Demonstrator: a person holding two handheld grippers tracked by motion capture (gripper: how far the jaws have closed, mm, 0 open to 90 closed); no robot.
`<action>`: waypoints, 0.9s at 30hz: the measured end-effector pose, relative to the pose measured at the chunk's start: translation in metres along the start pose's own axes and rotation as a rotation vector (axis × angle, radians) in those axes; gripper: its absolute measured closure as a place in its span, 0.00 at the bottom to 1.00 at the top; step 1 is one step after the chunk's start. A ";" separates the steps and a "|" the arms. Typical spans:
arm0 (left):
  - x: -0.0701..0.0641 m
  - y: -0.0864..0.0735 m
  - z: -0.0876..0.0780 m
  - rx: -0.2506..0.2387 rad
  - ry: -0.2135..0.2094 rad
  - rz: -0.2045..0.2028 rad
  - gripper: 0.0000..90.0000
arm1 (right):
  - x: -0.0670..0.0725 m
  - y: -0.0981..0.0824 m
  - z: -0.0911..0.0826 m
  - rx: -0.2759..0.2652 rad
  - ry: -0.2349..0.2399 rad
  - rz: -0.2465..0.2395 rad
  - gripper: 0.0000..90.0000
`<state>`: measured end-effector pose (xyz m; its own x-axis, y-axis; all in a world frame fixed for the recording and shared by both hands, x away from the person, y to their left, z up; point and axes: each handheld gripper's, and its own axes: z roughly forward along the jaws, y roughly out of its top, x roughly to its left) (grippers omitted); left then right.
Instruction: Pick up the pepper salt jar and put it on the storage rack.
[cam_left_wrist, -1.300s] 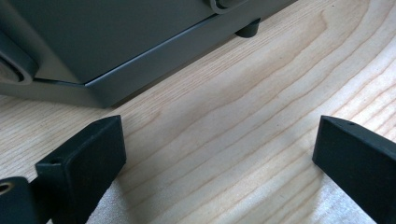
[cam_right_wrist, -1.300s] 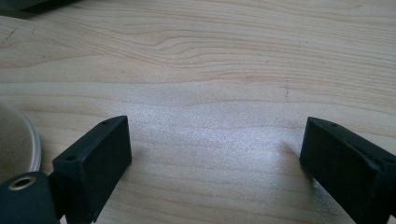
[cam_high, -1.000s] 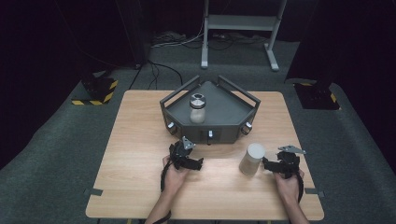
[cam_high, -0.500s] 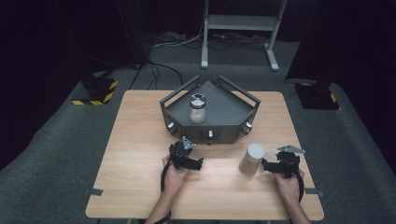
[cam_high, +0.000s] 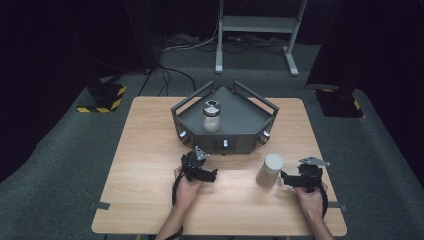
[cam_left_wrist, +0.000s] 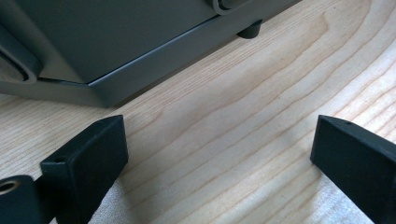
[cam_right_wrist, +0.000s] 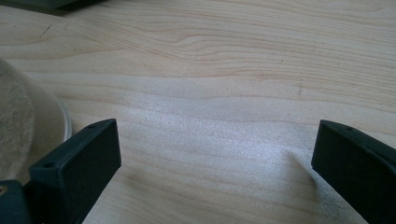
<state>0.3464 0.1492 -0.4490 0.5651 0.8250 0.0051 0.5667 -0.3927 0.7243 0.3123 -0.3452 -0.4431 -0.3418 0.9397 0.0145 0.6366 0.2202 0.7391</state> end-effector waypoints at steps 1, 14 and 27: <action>0.000 0.000 0.000 0.000 0.000 0.000 0.05 | -0.001 0.000 -0.001 0.002 0.004 -0.001 0.01; 0.000 0.000 0.000 -0.001 0.000 -0.002 0.05 | -0.006 -0.008 -0.014 0.007 0.059 -0.042 0.02; 0.000 0.000 0.000 -0.001 0.000 -0.003 0.05 | -0.004 -0.010 -0.024 0.002 0.142 -0.092 0.02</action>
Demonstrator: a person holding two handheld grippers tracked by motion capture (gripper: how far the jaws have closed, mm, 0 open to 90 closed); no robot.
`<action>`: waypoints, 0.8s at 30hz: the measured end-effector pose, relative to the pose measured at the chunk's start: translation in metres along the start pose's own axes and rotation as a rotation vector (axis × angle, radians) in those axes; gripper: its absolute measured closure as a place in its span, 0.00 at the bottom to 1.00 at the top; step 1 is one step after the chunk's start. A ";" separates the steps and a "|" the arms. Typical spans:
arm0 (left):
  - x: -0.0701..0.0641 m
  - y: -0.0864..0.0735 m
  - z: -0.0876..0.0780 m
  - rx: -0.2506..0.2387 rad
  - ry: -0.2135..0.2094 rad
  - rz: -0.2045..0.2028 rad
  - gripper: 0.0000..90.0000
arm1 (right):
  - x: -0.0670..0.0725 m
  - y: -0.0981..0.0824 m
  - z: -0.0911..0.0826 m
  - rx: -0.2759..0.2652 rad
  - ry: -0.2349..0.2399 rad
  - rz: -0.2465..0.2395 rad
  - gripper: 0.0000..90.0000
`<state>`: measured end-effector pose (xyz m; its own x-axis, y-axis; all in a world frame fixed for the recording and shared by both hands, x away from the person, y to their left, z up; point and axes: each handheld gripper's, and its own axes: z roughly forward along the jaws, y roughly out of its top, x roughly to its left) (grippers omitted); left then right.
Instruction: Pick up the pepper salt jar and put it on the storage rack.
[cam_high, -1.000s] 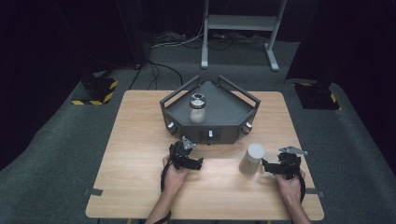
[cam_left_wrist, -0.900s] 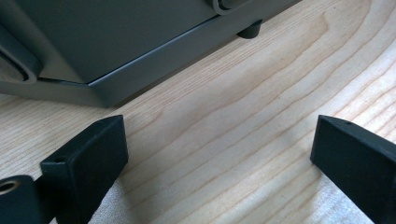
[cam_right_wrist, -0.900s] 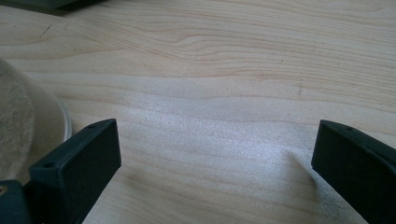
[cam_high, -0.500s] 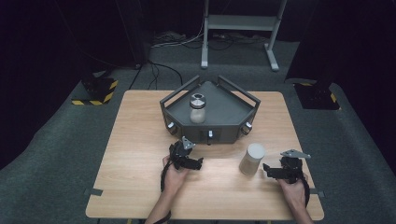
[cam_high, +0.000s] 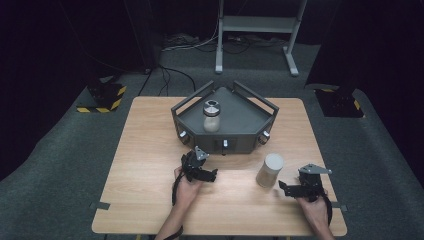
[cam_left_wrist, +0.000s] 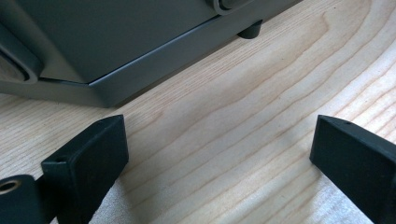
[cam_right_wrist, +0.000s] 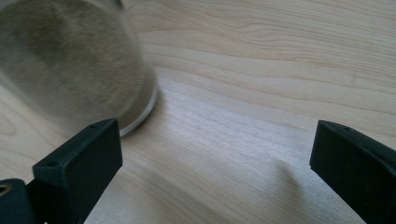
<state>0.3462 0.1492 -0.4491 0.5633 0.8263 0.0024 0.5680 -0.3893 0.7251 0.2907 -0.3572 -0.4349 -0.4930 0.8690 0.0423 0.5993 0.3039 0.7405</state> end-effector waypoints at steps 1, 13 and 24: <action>0.000 0.000 0.000 0.000 0.000 0.000 0.05 | 0.000 0.000 0.000 0.001 0.004 -0.003 0.02; 0.000 0.000 0.000 -0.001 0.000 -0.003 0.05 | 0.010 0.004 0.000 0.004 0.077 -0.062 0.03; 0.000 0.000 0.000 0.001 0.001 0.001 0.05 | 0.016 0.011 0.004 -0.013 0.115 -0.079 0.04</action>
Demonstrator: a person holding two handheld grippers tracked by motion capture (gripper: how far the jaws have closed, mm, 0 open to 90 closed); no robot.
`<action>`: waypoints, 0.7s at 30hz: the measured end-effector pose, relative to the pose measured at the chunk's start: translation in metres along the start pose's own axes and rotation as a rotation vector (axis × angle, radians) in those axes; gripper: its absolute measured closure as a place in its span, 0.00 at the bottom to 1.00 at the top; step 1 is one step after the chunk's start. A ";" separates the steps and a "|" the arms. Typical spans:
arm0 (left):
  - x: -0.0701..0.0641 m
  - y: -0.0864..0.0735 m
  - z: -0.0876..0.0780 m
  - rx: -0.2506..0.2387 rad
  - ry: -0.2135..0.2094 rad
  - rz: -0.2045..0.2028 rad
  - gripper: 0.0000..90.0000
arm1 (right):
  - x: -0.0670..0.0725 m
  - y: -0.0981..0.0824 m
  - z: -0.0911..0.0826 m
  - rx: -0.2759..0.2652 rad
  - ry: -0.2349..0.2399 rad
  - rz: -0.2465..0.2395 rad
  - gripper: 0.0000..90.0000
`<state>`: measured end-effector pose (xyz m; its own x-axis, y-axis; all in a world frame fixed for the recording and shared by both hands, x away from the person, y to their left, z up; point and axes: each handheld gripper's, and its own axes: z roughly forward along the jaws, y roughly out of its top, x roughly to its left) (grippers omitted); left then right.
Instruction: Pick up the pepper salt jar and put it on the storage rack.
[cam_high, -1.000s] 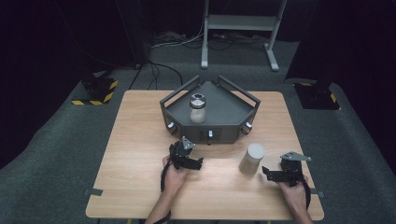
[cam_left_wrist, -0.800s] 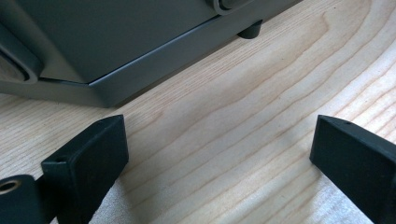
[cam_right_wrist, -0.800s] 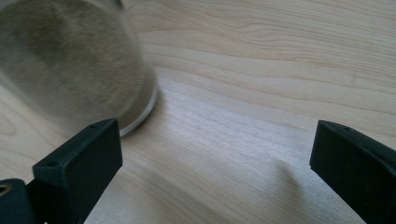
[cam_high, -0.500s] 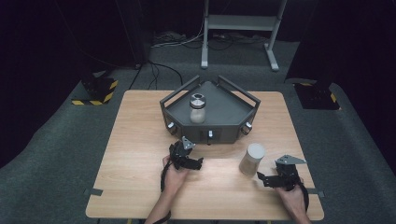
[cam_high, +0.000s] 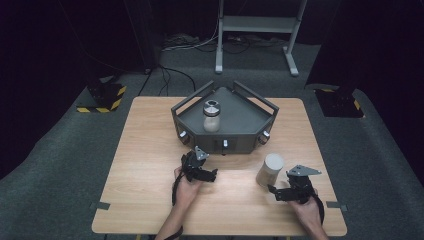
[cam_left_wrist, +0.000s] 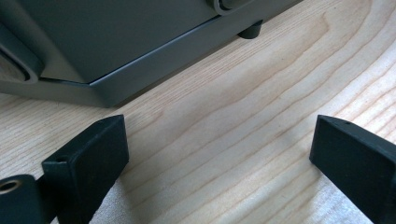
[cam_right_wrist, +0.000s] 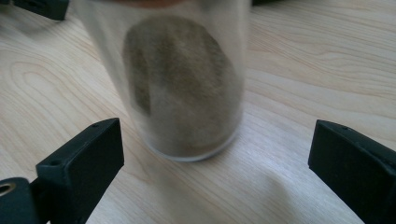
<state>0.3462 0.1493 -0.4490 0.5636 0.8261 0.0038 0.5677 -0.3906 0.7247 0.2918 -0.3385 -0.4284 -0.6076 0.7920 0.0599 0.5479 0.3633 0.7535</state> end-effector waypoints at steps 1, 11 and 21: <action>0.000 0.000 0.000 -0.002 -0.001 -0.005 0.05 | 0.001 0.001 0.001 -0.001 0.002 -0.003 0.04; 0.000 0.000 0.000 -0.002 -0.001 -0.004 0.05 | 0.007 0.010 0.005 -0.023 0.011 -0.022 0.06; 0.000 0.000 0.000 -0.002 0.000 -0.004 0.05 | 0.009 0.019 0.007 -0.044 0.017 -0.027 0.09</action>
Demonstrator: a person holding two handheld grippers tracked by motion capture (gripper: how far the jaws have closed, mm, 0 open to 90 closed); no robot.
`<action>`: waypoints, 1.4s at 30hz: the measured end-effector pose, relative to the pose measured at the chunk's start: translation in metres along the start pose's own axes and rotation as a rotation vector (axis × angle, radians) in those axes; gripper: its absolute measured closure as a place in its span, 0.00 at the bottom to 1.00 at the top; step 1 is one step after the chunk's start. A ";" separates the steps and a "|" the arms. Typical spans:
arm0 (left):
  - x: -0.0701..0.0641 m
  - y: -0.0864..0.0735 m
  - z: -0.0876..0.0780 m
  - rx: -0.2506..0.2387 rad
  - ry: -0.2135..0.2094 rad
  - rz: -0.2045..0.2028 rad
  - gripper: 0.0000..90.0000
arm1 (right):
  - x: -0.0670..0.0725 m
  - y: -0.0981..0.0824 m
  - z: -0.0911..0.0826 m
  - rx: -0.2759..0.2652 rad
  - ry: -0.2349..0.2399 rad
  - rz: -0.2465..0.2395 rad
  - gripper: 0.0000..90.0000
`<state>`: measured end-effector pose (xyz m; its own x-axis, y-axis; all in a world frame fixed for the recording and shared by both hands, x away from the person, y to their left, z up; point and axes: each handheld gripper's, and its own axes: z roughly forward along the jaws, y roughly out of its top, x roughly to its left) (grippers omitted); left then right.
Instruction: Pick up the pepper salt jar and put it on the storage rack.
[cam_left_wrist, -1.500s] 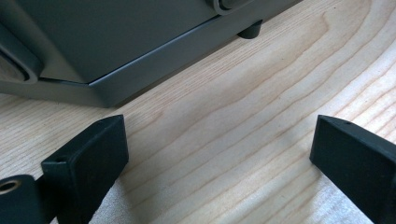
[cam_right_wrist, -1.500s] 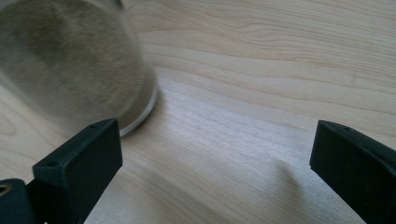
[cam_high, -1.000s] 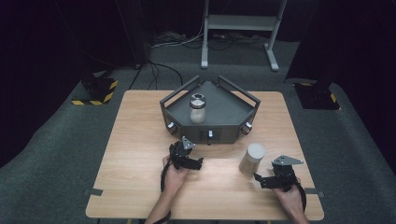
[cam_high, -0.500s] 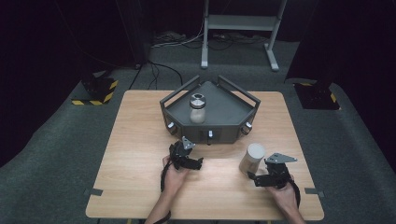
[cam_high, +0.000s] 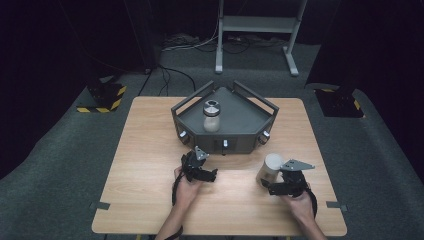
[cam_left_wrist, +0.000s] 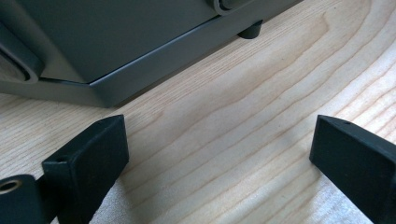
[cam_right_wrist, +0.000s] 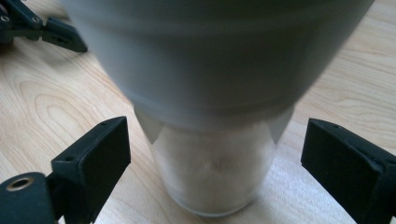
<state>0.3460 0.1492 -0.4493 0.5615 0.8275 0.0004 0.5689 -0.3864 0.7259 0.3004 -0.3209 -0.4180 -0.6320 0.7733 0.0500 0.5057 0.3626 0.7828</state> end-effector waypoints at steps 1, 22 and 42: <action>0.000 0.000 0.000 0.000 0.000 0.000 0.05 | 0.000 0.001 0.000 0.000 0.000 0.000 0.10; 0.000 0.000 0.000 0.000 0.001 0.002 0.05 | 0.000 0.010 0.009 -0.026 0.010 0.016 0.18; 0.000 0.000 0.000 0.000 0.000 -0.001 0.05 | 0.000 0.008 0.013 -0.027 0.014 0.009 0.28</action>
<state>0.3460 0.1492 -0.4493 0.5611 0.8277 -0.0003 0.5694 -0.3857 0.7260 0.3121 -0.3115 -0.4196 -0.6359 0.7690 0.0655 0.4951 0.3413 0.7990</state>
